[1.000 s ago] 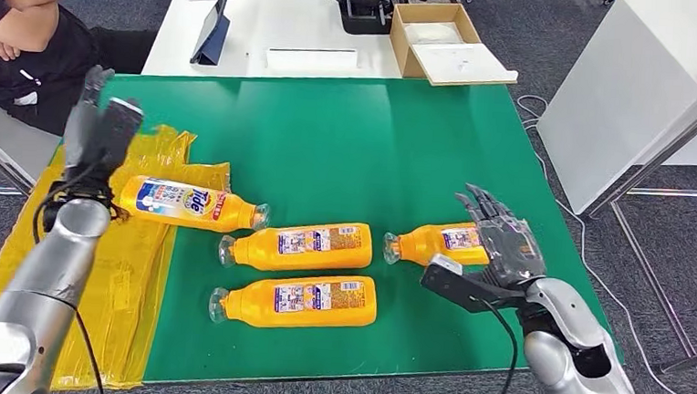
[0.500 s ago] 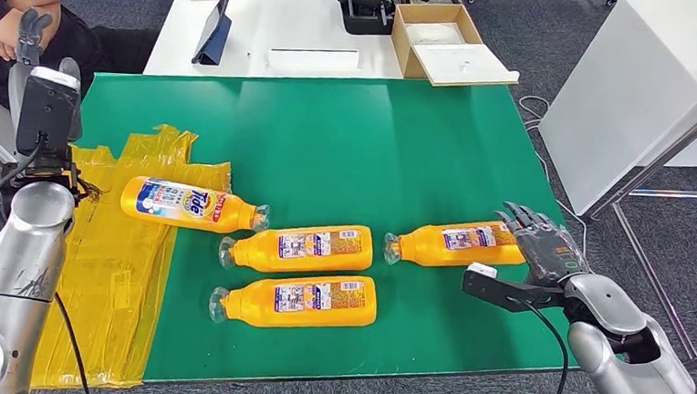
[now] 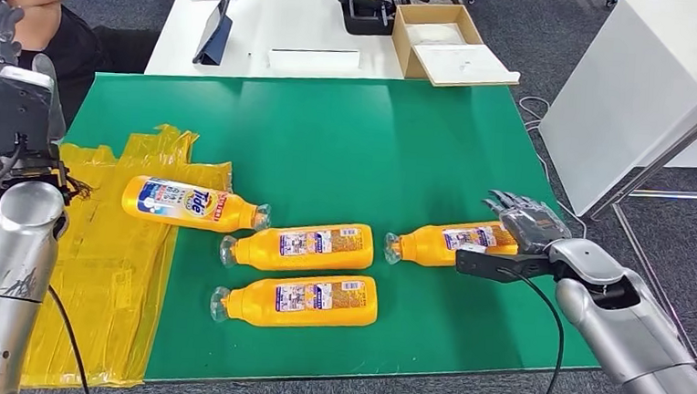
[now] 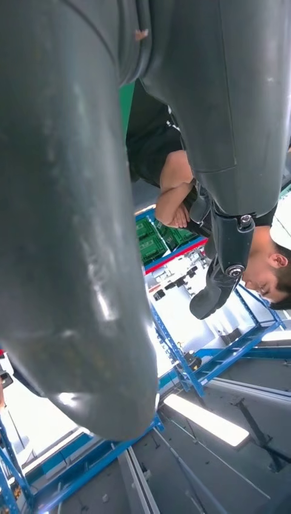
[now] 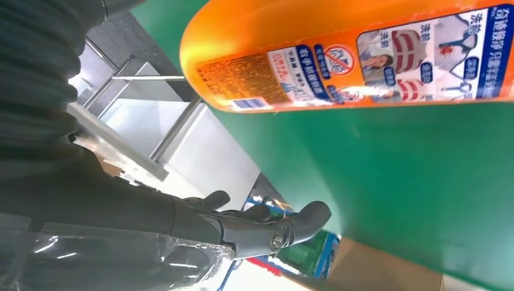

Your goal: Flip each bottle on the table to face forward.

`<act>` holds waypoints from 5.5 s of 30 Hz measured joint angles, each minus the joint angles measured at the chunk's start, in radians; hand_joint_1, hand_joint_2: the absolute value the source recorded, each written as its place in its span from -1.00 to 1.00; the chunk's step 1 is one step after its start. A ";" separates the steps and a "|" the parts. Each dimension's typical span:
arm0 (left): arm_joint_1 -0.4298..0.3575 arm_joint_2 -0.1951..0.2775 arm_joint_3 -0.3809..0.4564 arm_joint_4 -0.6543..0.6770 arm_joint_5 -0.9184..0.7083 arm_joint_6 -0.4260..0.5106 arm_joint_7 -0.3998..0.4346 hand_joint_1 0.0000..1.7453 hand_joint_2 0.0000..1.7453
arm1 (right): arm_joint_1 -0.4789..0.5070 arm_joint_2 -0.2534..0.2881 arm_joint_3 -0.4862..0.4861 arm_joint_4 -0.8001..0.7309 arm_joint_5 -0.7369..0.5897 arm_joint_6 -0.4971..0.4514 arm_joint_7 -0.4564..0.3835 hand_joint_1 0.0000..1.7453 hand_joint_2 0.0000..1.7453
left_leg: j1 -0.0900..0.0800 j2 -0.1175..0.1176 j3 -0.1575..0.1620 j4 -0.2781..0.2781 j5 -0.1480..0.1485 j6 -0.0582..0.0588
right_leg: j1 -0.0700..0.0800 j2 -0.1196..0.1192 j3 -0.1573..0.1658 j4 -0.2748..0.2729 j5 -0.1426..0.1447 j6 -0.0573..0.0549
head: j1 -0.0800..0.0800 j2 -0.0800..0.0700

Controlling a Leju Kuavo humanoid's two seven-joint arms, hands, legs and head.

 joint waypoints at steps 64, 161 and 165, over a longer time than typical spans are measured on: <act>-0.007 0.079 -0.055 0.079 0.238 0.083 -0.106 -1.00 -1.00 | -0.200 -0.027 0.317 0.492 -0.072 0.079 -0.073 1.00 1.00 | -0.001 0.000 0.005 0.000 0.001 0.001 | -0.002 0.000 0.003 -0.001 0.001 0.002 | 0.000 0.000; -0.036 -0.457 -0.500 -0.331 0.558 -0.050 0.328 -1.00 1.00 | -0.191 0.686 -0.109 -0.061 -0.372 -0.271 0.183 1.00 1.00 | -0.001 0.001 -0.002 0.000 0.002 0.002 | -0.001 0.001 -0.002 0.000 0.002 0.004 | 0.000 0.000; -0.055 -0.457 -0.491 -0.311 0.573 -0.036 0.348 -1.00 1.00 | -0.199 0.698 -0.064 -0.061 -0.360 -0.275 0.188 1.00 1.00 | -0.001 0.001 -0.002 0.000 0.002 0.002 | -0.001 0.001 -0.003 0.000 0.002 0.004 | 0.000 0.000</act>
